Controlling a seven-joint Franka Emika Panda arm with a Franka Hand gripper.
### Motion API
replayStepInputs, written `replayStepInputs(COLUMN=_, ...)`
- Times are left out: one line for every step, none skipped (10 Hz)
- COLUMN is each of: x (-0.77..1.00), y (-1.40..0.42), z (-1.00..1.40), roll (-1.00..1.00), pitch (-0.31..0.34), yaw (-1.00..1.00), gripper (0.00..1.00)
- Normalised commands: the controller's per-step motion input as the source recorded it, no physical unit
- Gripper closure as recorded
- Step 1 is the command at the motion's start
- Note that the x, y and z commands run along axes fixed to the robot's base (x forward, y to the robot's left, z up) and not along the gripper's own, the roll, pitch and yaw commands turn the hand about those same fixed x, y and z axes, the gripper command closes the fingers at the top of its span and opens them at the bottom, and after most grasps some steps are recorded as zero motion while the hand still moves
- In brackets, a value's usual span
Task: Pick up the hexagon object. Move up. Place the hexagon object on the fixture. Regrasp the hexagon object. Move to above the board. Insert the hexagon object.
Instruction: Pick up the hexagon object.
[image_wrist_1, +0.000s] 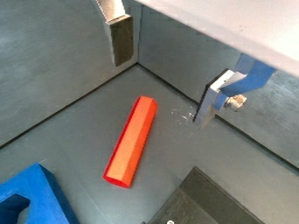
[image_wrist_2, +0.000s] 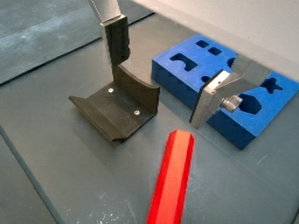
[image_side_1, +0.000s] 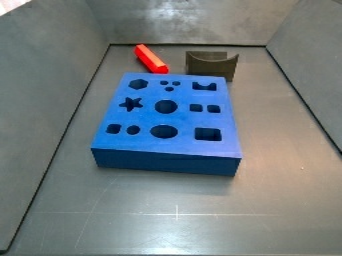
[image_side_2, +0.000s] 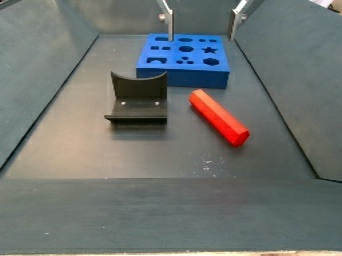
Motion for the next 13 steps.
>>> replayStepInputs(x=-0.04, y=0.0, z=0.0, roll=0.0, pitch=-0.044, yaw=0.0, gripper=0.0)
replayStepInputs(x=0.0, y=-0.05, z=0.0, roll=0.0, pitch=0.0, yaw=0.01, gripper=0.0)
replayStepInputs(x=-0.35, y=0.0, z=-0.35, roll=0.0, pitch=-0.167, yaw=0.17, gripper=0.0)
replayStepInputs(x=0.0, y=0.11, z=-0.75, roll=-0.07, pitch=-0.08, yaw=1.0, gripper=0.0)
replayStepInputs(x=0.0, y=0.01, z=-0.66, roll=-0.04, pitch=0.0, yaw=1.0, gripper=0.0)
replayStepInputs(x=0.0, y=0.0, z=-0.69, roll=0.0, pitch=0.0, yaw=1.0, gripper=0.0)
replayStepInputs(x=0.0, y=0.0, z=-0.57, roll=-0.02, pitch=-0.096, yaw=1.0, gripper=0.0)
replayStepInputs(x=0.0, y=0.0, z=0.0, roll=0.0, pitch=-0.004, yaw=0.0, gripper=0.0)
replayStepInputs(x=0.0, y=0.0, z=-0.07, roll=0.01, pitch=0.0, yaw=0.0, gripper=0.0)
replayStepInputs(x=0.0, y=0.0, z=-0.03, roll=0.01, pitch=0.0, yaw=0.0, gripper=0.0)
replayStepInputs(x=0.0, y=0.0, z=0.0, roll=0.01, pitch=0.0, yaw=0.0, gripper=0.0)
replayStepInputs(x=-0.04, y=0.0, z=-0.01, roll=0.03, pitch=0.0, yaw=0.0, gripper=0.0)
replayStepInputs(x=0.0, y=0.0, z=-0.03, roll=0.0, pitch=0.0, yaw=0.0, gripper=0.0)
